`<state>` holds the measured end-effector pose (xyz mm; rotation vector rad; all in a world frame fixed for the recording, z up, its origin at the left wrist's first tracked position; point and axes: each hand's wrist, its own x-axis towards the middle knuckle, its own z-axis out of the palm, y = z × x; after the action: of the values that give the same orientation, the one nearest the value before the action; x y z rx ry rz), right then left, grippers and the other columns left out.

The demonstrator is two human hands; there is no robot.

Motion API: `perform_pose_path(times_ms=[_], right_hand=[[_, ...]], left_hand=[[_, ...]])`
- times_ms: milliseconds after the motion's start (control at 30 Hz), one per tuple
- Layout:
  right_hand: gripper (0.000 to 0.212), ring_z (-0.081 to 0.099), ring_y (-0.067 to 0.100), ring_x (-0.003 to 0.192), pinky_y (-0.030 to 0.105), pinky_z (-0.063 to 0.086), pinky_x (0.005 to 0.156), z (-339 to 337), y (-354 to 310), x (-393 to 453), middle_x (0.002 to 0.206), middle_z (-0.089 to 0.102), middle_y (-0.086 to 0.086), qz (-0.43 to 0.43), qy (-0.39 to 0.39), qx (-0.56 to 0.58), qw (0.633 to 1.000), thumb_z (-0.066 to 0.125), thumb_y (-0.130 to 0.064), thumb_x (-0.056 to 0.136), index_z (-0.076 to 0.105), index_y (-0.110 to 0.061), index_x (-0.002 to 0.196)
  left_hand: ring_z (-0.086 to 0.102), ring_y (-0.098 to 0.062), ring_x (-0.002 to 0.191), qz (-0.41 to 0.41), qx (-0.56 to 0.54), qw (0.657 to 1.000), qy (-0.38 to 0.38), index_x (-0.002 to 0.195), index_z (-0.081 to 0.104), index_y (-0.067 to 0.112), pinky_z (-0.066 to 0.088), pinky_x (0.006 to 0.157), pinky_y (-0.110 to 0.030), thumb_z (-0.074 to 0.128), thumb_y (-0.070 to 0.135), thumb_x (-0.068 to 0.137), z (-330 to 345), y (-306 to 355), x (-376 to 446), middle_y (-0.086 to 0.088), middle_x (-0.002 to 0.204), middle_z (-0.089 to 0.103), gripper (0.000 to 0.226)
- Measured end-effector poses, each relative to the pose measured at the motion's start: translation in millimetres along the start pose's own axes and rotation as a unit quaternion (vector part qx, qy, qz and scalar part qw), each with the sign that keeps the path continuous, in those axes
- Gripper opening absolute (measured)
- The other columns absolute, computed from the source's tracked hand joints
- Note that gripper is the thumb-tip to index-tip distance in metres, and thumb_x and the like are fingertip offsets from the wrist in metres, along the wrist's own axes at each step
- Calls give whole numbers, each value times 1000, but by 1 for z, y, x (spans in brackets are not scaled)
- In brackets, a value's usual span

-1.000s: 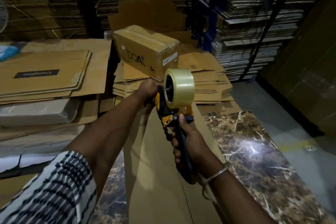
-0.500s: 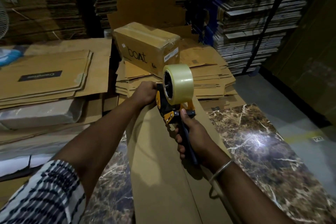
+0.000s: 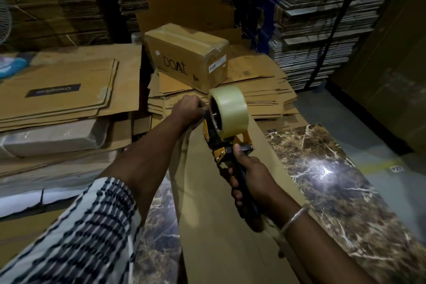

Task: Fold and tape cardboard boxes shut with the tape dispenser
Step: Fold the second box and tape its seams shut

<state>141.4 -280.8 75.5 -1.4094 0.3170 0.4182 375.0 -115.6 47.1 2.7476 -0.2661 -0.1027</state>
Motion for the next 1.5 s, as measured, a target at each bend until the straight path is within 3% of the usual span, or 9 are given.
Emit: perform_pose_path(times_ms=[100, 233, 367, 533, 633, 767, 1200, 1367, 1500], right_hand=[[59, 37, 21, 42, 27, 33, 45, -6, 4, -17, 59, 43, 7, 14, -13, 17, 1000, 40, -66, 97, 49, -8, 89], [59, 37, 21, 43, 27, 33, 47, -11, 19, -43, 57, 43, 8, 18, -13, 5, 1000, 42, -64, 96, 50, -7, 86], [60, 37, 20, 41, 25, 33, 46, -12, 30, -58, 56, 44, 8, 29, 4, 5, 1000, 43, -64, 96, 50, -6, 83], [61, 38, 21, 41, 25, 33, 46, -12, 33, -61, 56, 43, 8, 29, -2, -9, 1000, 43, -66, 95, 49, -7, 80], [61, 38, 21, 42, 25, 34, 46, -15, 34, -62, 57, 44, 7, 37, -2, -3, 999, 43, -66, 94, 50, -6, 84], [62, 36, 22, 43, 26, 32, 45, -16, 32, -60, 57, 43, 7, 51, -17, 13, 998, 47, -71, 85, 51, -9, 77], [58, 33, 20, 43, 27, 26, 46, -21, -6, -12, 56, 40, 3, 48, -38, -27, 998, 38, -64, 98, 47, -13, 73], [58, 33, 21, 43, 27, 27, 46, -29, -2, -10, 57, 41, 5, 23, -46, -38, 998, 41, -63, 98, 48, -13, 72], [58, 32, 20, 40, 23, 29, 42, -54, 15, -35, 56, 41, 7, 29, -66, -38, 997, 45, -66, 91, 49, -10, 76]], left_hand=[[63, -27, 82, -5, 16, 1000, 14, 75, 71, 28, 56, 74, -42, 56, 48, 91, -2, 5, -6, -3, 85, 68, 30], [57, -30, 94, -27, 55, 998, 24, 82, 67, 26, 43, 96, -56, 50, 49, 97, 1, 11, -12, -5, 94, 61, 32], [58, -30, 103, -57, 60, 996, 36, 104, 71, 22, 36, 102, -62, 46, 54, 98, 6, 21, -20, -7, 105, 65, 41], [49, -28, 128, 121, 54, 982, 135, 134, 57, 17, 40, 104, -45, 50, 29, 100, 16, 21, -54, -7, 142, 52, 38], [30, -20, 147, 210, 49, 976, 34, 144, 49, 28, 27, 114, -41, 48, 47, 99, 21, 11, -75, 6, 157, 39, 49], [1, -15, 154, 182, 127, 972, -78, 155, 21, 42, 4, 121, -53, 28, 56, 103, 19, 7, -84, 14, 166, 11, 55], [-12, -22, 154, 66, 207, 970, -109, 157, 10, 45, 5, 117, -68, 26, 53, 104, 6, 1, -36, 11, 167, -11, 56], [-15, -24, 153, 68, 216, 967, -115, 157, 15, 41, 5, 116, -70, 31, 56, 102, 4, 1, -34, 10, 167, -12, 59], [-15, -25, 153, 75, 211, 967, -120, 155, 1, 49, 5, 115, -71, 27, 66, 99, 4, 1, -34, 12, 165, -18, 64]])
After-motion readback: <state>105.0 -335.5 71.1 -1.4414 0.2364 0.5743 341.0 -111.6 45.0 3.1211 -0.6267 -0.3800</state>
